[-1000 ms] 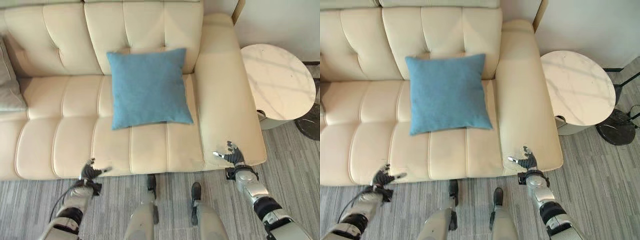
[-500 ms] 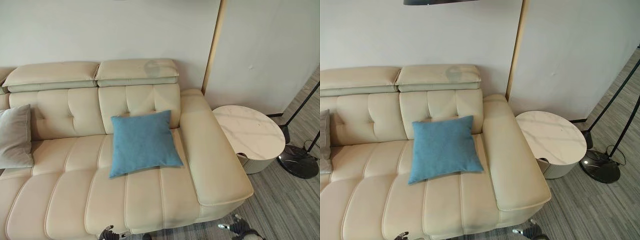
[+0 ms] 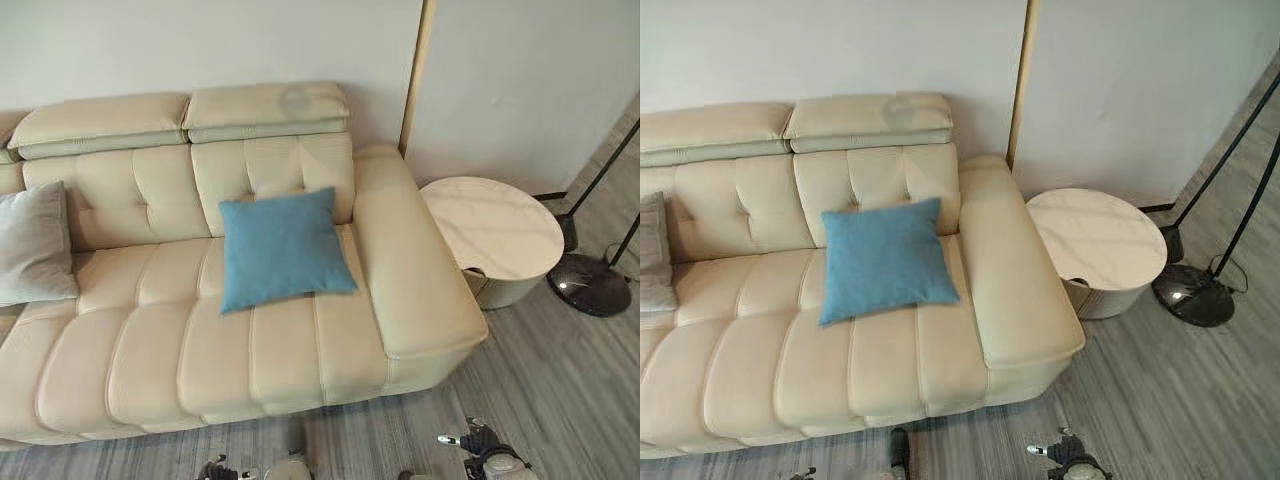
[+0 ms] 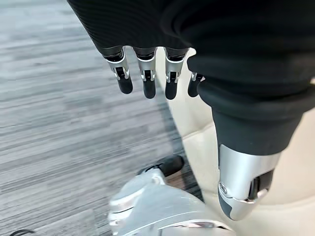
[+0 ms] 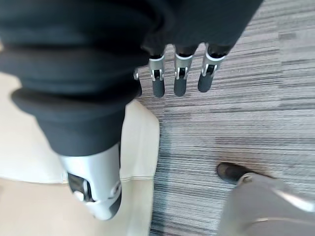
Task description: Pick up all the scattered cushions and arrange them neatly on the sofa.
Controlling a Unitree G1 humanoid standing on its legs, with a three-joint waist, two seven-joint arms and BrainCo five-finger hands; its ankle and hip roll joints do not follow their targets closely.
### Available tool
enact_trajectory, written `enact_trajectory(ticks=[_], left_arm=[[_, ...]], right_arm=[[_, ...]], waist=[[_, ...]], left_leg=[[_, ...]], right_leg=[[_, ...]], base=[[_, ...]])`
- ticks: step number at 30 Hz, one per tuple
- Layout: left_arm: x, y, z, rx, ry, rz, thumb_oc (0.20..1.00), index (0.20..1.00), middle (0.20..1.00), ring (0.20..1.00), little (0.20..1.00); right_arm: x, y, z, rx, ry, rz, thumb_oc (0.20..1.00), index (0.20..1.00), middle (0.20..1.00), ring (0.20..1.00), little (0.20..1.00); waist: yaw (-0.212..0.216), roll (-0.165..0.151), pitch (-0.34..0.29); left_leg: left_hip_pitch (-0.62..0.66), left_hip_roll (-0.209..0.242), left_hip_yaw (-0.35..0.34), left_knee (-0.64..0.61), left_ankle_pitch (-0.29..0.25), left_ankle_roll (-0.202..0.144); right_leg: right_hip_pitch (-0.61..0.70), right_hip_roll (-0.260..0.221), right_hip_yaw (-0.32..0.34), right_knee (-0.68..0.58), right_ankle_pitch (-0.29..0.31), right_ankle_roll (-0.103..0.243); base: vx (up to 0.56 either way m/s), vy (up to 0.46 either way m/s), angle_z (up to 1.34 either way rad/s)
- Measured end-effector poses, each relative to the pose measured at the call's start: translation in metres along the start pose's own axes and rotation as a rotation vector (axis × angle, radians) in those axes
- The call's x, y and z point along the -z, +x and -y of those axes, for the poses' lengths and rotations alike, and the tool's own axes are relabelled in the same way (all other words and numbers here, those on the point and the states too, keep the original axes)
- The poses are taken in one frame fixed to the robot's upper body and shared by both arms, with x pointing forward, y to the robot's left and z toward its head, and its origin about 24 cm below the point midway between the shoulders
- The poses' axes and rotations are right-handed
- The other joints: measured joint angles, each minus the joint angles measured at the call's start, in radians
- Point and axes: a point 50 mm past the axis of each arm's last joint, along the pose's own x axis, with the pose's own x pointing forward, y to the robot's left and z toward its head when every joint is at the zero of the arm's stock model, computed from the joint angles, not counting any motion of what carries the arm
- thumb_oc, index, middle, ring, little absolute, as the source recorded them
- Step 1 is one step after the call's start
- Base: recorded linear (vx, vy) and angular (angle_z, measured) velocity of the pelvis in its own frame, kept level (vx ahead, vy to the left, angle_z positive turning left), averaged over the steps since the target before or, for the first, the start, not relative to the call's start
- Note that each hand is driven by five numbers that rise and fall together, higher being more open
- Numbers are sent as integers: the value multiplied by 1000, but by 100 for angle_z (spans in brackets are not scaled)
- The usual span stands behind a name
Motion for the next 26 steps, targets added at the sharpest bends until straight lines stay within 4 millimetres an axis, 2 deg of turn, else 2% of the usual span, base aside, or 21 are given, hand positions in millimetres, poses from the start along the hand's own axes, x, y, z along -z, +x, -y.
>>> enact_trajectory(ticks=[1, 2, 3, 4, 5, 6, 7, 8, 9, 11, 12, 13, 15, 16, 17, 20, 26], left_arm=[[-2, 1, -1, -4, 0, 4, 1000, 1000, 1000, 1000, 1000], [-2, 1, 0, -1, 0, 2, 1000, 1000, 1000, 1000, 1000], [-5, 1, 3, 7, -1, 11, 1000, 1000, 1000, 1000, 1000], [-5, 0, 7, 9, -26, 15, 1000, 1000, 1000, 1000, 1000], [-6, 0, 3, -1, -41, 20, 1000, 1000, 1000, 1000, 1000], [-10, 1, -1, -8, -36, 28, 1000, 1000, 1000, 1000, 1000], [-16, 2, -4, -11, -34, 43, 1000, 1000, 1000, 1000, 1000], [-14, 3, 1, 2, -36, 26, 1000, 1000, 1000, 1000, 1000], [-15, 3, 6, 13, -37, 24, 1000, 1000, 1000, 1000, 1000], [-13, 2, 11, 26, -40, 19, 1000, 1000, 1000, 1000, 1000], [-13, 2, 14, 34, -42, 17, 1000, 1000, 1000, 1000, 1000], [-18, 2, 15, 39, -40, 28, 1000, 1000, 1000, 1000, 1000], [-18, 2, 16, 40, -34, 30, 1000, 1000, 1000, 1000, 1000], [-18, 2, 16, 40, -34, 30, 1000, 1000, 1000, 1000, 1000], [-11, 1, 15, 38, -31, 13, 1000, 1000, 1000, 1000, 1000], [1, -1, 15, 40, -16, -12, 1000, 1000, 1000, 1000, 1000], [5, -2, 16, 51, 2, -29, 1000, 1000, 1000, 1000, 1000]], right_arm=[[2, -1, -1, -3, -15, 2, 1000, 1000, 1000, 1000, 1000], [6, -2, -1, -4, -16, -8, 1000, 1000, 1000, 1000, 1000], [9, -2, 0, -1, -25, -13, 1000, 1000, 1000, 1000, 1000], [7, -1, 10, 18, -57, 2, 1000, 1000, 1000, 1000, 1000], [5, -1, 12, 25, -59, 10, 1000, 1000, 1000, 1000, 1000], [12, -3, 9, 18, -60, -2, 1000, 1000, 1000, 1000, 1000], [11, -3, 8, 16, -61, 2, 1000, 1000, 1000, 1000, 1000], [12, -3, 10, 18, -64, -2, 1000, 1000, 1000, 1000, 1000], [5, -2, 7, 10, -60, 16, 1000, 1000, 1000, 1000, 1000], [-1, -1, 7, 10, -59, 30, 1000, 1000, 1000, 1000, 1000], [-3, -1, 7, 9, -61, 37, 1000, 1000, 1000, 1000, 1000], [-4, 0, 5, 5, -64, 38, 1000, 1000, 1000, 1000, 1000], [-4, -1, 0, -10, -64, 40, 1000, 1000, 1000, 1000, 1000], [-4, -1, 0, -10, -64, 40, 1000, 1000, 1000, 1000, 1000], [-2, -2, -3, -20, -61, 34, 1000, 1000, 1000, 1000, 1000], [3, -3, -4, -22, -61, 23, 1000, 1000, 1000, 1000, 1000], [11, -4, -5, -35, -61, 2, 1000, 1000, 1000, 1000, 1000]], waist=[[0, -2, 6], [-11, -25, 11], [-5, -25, 12], [-1, -8, 15], [-13, -12, 32], [-21, -47, 33], [-5, -80, 34], [-19, -85, 27], [-34, -71, 21], [-40, -50, 17], [-49, -37, 12], [-54, -42, 18], [-53, -61, 15], [-53, -61, 15], [-54, -63, 13], [-54, -63, 8], [-49, -45, -2]], left_leg=[[-8, 14, -5, 10, -16, -21], [-8, 21, 3, 17, -59, -75], [-18, 12, 7, 67, -81, -35], [-45, 35, -12, 103, -101, 14], [-44, 32, -7, 95, -126, -24], [-42, 19, -3, 79, -157, -52], [-48, -39, 3, 170, -111, -9], [-27, -107, -7, 328, -133, 5], [87, -163, -9, 307, -161, 20], [201, -196, -32, 179, -158, 28], [243, -195, -37, 84, -143, 42], [256, -196, -42, 49, -129, 63], [255, -206, -40, 27, -117, 82], [255, -206, -40, 27, -117, 82], [255, -211, -41, 14, -122, 96], [273, -216, -41, -6, -116, 94], [289, -213, -31, -2, -106, 96]], right_leg=[[-4, 7, -8, 15, -8, -11], [-5, 9, -14, 10, -9, -23], [-9, 13, -33, 18, 3, -43], [-42, 48, -31, 87, -21, -65], [-62, 43, -42, 130, -34, -78], [-74, 16, -52, 119, -32, -101], [-75, -34, -63, 70, 22, -147], [-9, -59, -87, -95, 128, -138], [34, -43, -84, -233, 203, -113], [33, -21, -84, -259, 232, -109], [32, -11, -95, -267, 234, -94], [31, -9, -97, -271, 239, -84], [36, -18, -103, -297, 260, -61], [36, -18, -103, -297, 260, -61], [37, -25, -107, -302, 269, -47], [45, -29, -109, -309, 270, -45], [75, -22, -103, -348, 301, -40]], base=[[-385, -308, 36], [-311, -215, 31], [-311, -186, 14], [-105, -63, 25], [-226, -135, 42], [-195, -118, 42], [-215, -138, 40], [-147, -82, 26], [-82, -29, 26], [-48, 13, 8], [5, 34, 25], [43, 44, 31], [55, 45, 8], [32, 34, 2], [11, 24, 4], [20, 41, 3], [22, 46, -4]])
